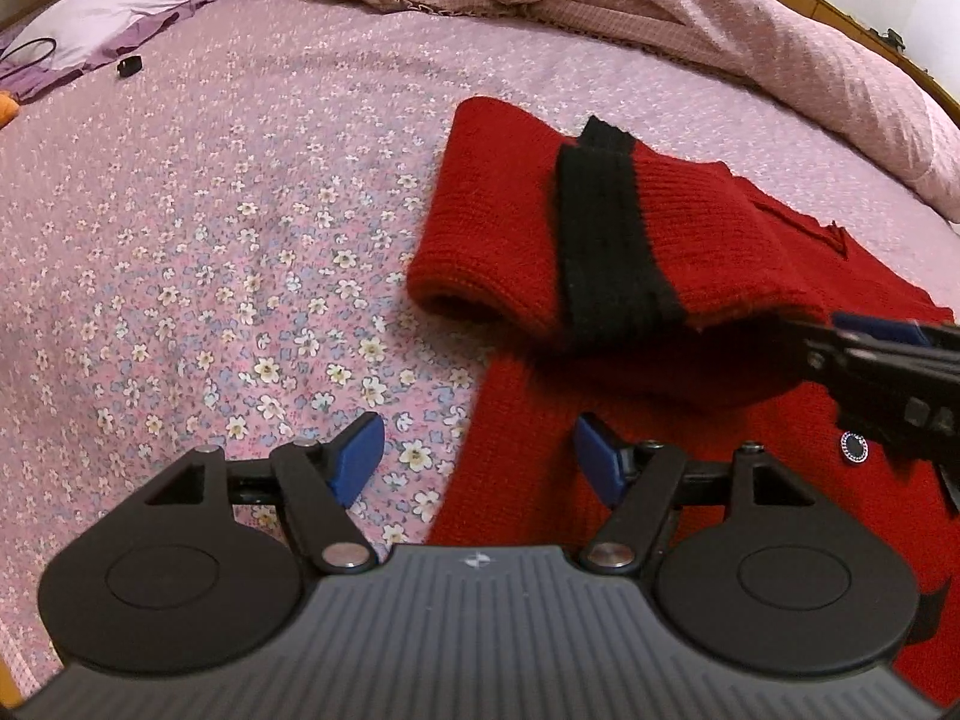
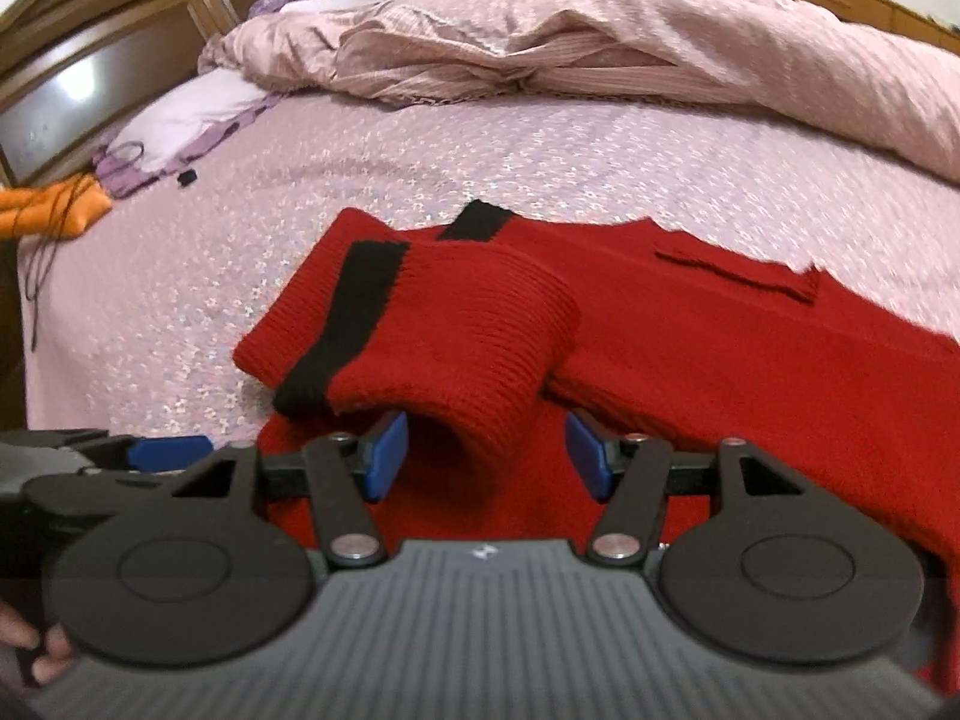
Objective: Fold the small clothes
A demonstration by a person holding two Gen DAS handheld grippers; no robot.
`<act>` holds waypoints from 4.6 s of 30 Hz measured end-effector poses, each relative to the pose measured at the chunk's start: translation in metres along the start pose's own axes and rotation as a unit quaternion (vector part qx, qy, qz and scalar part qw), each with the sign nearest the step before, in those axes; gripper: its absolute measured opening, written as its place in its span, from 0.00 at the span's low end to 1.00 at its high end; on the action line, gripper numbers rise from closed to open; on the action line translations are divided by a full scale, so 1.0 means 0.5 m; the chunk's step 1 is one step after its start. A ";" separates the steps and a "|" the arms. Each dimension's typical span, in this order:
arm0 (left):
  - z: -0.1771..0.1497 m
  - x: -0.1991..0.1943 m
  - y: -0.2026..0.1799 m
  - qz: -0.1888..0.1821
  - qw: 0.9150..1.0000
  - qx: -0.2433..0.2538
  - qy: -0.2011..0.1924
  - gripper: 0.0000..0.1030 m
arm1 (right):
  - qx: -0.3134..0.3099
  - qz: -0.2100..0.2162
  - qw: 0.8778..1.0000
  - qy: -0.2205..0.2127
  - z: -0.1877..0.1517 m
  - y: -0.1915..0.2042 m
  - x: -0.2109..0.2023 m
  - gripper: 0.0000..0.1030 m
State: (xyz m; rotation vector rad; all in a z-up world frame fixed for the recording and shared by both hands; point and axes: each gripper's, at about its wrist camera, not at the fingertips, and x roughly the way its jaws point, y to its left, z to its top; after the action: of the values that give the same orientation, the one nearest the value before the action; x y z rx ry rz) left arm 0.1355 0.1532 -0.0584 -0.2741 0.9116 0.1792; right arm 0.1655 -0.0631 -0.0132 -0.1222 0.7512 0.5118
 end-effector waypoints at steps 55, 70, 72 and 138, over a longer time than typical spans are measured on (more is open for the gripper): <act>0.079 0.099 -0.062 0.058 0.998 0.027 -0.027 0.75 | 0.319 -0.146 0.929 -0.115 -0.140 -0.453 -0.092 0.43; 0.074 0.081 -0.068 0.063 0.997 0.033 -0.023 0.75 | 0.229 -0.110 0.964 -0.075 -0.080 -0.491 -0.021 0.42; 0.074 0.081 -0.070 0.062 0.997 0.033 -0.025 0.75 | 0.214 -0.108 0.969 -0.066 -0.081 -0.482 -0.009 0.40; 0.012 -0.095 -0.071 0.020 0.989 0.139 -0.056 0.88 | 0.230 -0.080 0.965 -0.098 -0.233 -0.348 -0.270 0.57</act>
State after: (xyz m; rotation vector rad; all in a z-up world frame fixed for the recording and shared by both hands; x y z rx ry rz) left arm 0.1208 0.1195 -0.0114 0.0126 0.8196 0.1015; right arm 0.0942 -0.3019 -0.0193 0.2954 0.6416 0.1833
